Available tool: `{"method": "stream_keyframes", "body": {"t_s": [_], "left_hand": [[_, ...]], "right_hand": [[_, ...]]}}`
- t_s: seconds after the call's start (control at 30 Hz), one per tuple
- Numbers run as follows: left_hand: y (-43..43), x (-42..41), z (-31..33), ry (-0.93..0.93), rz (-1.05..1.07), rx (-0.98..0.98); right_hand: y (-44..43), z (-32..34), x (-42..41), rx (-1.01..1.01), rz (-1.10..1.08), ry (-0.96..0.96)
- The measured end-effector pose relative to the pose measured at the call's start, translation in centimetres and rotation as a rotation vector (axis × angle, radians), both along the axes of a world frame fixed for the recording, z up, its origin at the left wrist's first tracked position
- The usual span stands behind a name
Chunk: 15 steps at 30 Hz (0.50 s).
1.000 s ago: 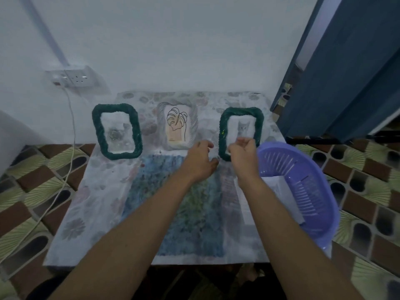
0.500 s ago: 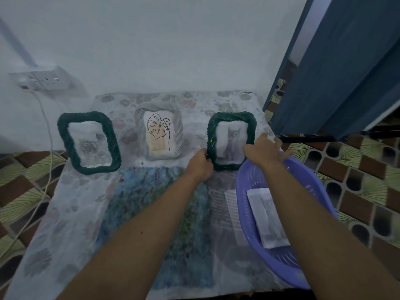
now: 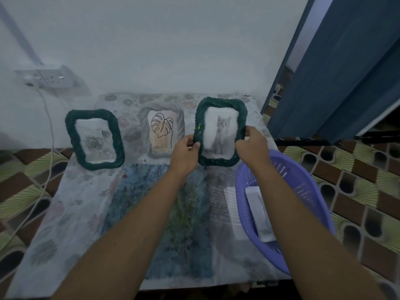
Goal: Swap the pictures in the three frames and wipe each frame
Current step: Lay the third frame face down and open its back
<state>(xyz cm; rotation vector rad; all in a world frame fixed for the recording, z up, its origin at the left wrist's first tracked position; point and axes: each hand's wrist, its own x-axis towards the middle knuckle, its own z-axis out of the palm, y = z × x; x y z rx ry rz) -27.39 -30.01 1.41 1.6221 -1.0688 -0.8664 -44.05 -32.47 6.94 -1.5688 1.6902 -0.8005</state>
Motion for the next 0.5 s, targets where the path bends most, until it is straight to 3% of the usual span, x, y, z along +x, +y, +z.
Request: {"method": "stream_keyframes", "body": {"t_s": [0.27,0.5], "left_hand": [[8.8,4.3,-0.2,0.287,-0.008,0.014],[17.3,6.6,-0.7,0.592,0.034,0.018]], "right_hand": [[6.3,-1.4,2.7,0.167,0.029,-0.400],[11.9,-3.2,5.0,0.312,0.095,-0.578]]}}
